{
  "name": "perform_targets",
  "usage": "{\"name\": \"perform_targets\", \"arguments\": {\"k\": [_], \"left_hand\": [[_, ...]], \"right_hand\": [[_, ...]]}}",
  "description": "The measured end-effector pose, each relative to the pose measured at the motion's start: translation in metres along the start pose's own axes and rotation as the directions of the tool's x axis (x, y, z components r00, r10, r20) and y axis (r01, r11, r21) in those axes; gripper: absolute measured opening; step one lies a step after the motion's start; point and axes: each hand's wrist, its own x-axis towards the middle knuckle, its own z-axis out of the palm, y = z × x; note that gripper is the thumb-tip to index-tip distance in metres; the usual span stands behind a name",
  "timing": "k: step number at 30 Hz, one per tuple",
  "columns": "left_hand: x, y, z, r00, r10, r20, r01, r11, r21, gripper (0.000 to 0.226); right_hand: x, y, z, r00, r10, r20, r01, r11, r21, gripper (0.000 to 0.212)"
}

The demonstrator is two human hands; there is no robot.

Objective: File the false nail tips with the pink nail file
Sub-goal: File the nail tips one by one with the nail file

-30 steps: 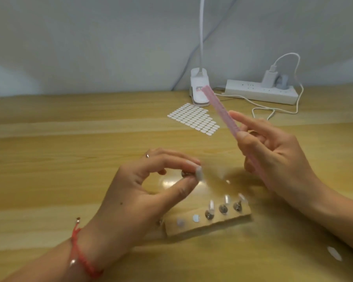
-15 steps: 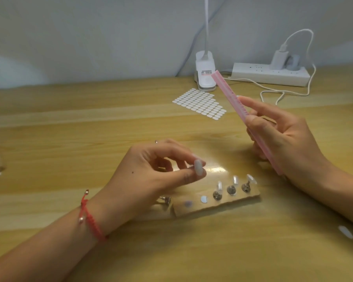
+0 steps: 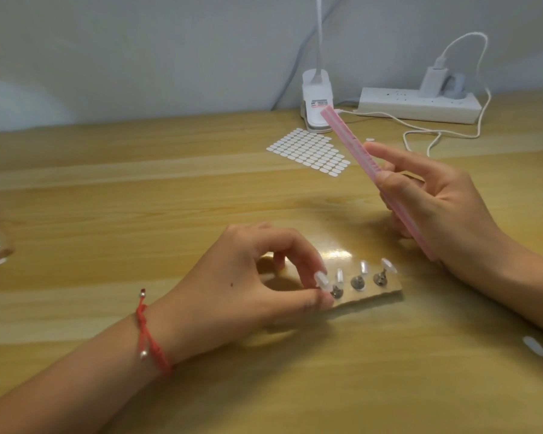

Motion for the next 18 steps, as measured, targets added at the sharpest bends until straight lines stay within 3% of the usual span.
{"name": "perform_targets", "arguments": {"k": [2, 4, 6, 12, 18], "left_hand": [[0.001, 0.004, -0.008, 0.998, 0.021, 0.059, -0.029, 0.990, 0.139, 0.038], [0.003, 0.009, -0.032, 0.982, -0.056, 0.182, 0.014, 0.975, 0.222, 0.059], [0.006, 0.013, -0.062, 0.950, -0.143, 0.278, 0.058, 0.954, 0.294, 0.065], [-0.010, 0.007, -0.067, 0.929, -0.246, 0.278, 0.062, 0.841, 0.537, 0.049], [-0.017, -0.004, -0.053, 0.983, -0.078, 0.165, -0.024, 0.843, 0.537, 0.028]], "right_hand": [[0.000, -0.001, 0.000, 1.000, 0.001, 0.001, -0.001, 1.000, 0.003, 0.036], [-0.001, -0.002, 0.001, 1.000, 0.004, 0.002, -0.004, 1.000, 0.008, 0.036], [-0.001, -0.002, 0.000, 1.000, 0.007, 0.002, -0.007, 1.000, 0.002, 0.037], [-0.004, -0.008, 0.002, 0.999, 0.013, 0.033, -0.013, 1.000, -0.002, 0.051], [-0.003, -0.007, 0.001, 1.000, -0.014, 0.022, 0.014, 0.999, -0.037, 0.041]]}}
